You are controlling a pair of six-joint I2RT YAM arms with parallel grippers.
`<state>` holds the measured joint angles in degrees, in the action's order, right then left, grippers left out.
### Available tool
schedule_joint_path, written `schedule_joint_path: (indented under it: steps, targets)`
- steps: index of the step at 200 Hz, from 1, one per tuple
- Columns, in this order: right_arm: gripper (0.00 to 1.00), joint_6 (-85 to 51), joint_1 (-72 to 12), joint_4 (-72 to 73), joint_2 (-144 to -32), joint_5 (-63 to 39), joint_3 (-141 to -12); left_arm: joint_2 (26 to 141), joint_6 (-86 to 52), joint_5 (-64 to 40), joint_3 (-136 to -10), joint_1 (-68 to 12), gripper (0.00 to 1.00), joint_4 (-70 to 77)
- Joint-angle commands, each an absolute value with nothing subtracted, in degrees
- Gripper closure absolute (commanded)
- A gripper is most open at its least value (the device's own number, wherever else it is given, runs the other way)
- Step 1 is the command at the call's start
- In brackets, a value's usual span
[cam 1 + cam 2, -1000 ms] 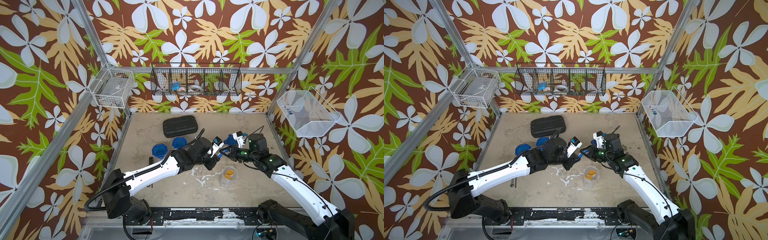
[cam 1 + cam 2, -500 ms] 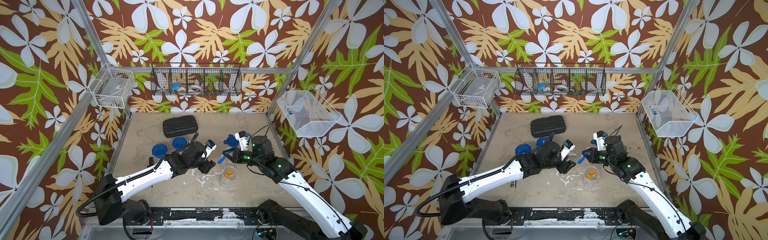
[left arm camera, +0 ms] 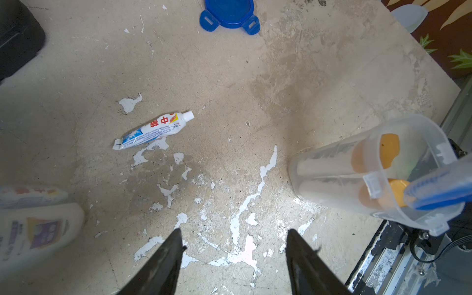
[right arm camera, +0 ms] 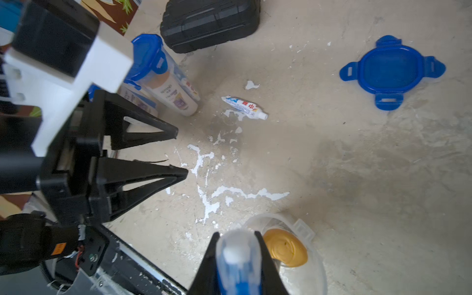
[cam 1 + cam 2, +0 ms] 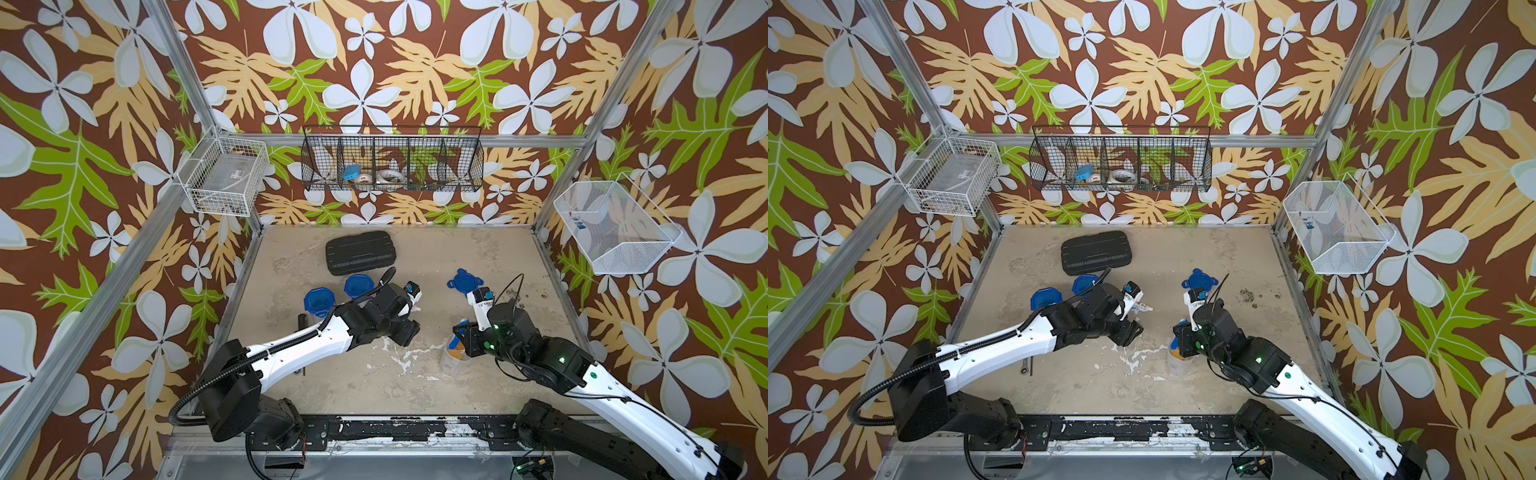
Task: Pack away toiletry kits
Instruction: Place the toiletry item into the container.
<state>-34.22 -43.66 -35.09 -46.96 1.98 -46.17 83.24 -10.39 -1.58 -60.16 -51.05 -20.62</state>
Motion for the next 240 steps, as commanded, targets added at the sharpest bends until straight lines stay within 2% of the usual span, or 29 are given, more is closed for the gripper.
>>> schedule_joint_path:
  steps: [1, 47, 107, 172, 240]
  targets:
    - [0.98, -33.3, -43.9, -33.8, -46.9, 5.9, -46.1, 84.2, -9.8, -1.5, -61.5, -50.8, 0.34, -21.6]
    - [0.97, -33.3, -44.0, -34.8, -45.0, 8.0, -44.9, 86.2, -9.8, -2.9, -62.6, -50.9, 0.34, -20.5]
    - [0.96, -33.3, -44.0, -26.9, -41.7, 6.0, -38.8, 87.8, -10.0, -3.3, -62.6, -50.9, 0.35, -20.0]
    - [0.96, -33.2, -44.0, -35.1, -39.8, 11.2, -43.5, 88.3, -9.6, -3.2, -61.9, -50.8, 0.35, -19.6]
    - [0.97, -34.6, -44.0, -41.6, -43.9, 13.1, -43.7, 90.7, -8.9, -1.7, -64.2, -50.7, 0.35, -19.6]
